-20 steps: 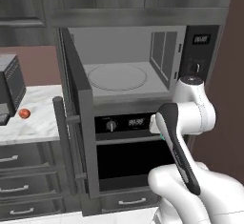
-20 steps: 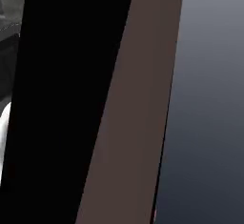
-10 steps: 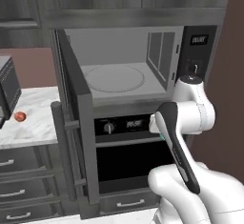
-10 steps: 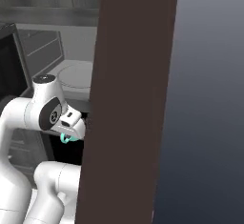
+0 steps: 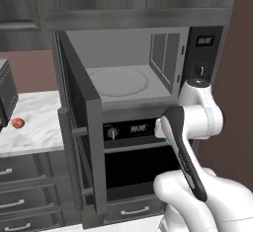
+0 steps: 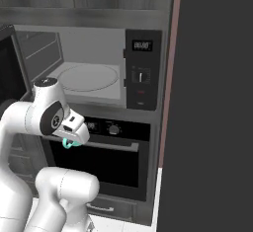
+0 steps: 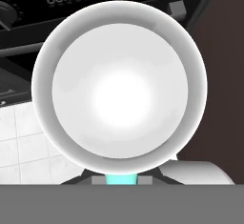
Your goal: Pick the mug from the counter and place it inside the microwave. Then close the microwave.
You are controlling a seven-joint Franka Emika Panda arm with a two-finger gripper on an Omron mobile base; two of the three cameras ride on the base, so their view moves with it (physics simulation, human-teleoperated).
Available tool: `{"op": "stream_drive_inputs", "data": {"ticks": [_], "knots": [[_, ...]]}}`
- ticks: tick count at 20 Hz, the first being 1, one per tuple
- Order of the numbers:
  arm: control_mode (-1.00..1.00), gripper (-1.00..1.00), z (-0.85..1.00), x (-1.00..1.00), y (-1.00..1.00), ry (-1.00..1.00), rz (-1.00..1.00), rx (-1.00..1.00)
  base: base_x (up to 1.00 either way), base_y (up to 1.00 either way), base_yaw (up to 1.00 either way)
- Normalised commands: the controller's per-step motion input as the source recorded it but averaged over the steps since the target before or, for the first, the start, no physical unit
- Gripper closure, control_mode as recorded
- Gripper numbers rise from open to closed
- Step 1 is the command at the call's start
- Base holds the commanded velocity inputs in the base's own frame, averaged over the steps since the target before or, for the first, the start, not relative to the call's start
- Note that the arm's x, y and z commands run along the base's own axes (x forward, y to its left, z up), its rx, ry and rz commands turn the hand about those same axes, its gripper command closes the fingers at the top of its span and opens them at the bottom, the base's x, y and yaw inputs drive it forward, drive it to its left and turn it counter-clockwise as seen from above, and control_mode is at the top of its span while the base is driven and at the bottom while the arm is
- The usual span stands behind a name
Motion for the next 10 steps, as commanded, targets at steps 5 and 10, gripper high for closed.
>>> {"op": "stream_drive_inputs", "data": {"ticks": [5, 10], "knots": [[1.00, 1.00, 0.00, 0.00, 0.00, 0.00, 0.00, 0.00, 0.00, 0.31, 0.00], [1.00, 1.00, 0.00, 0.00, 0.00, 0.00, 0.00, 0.00, 0.01, 0.46, 0.01]]}}
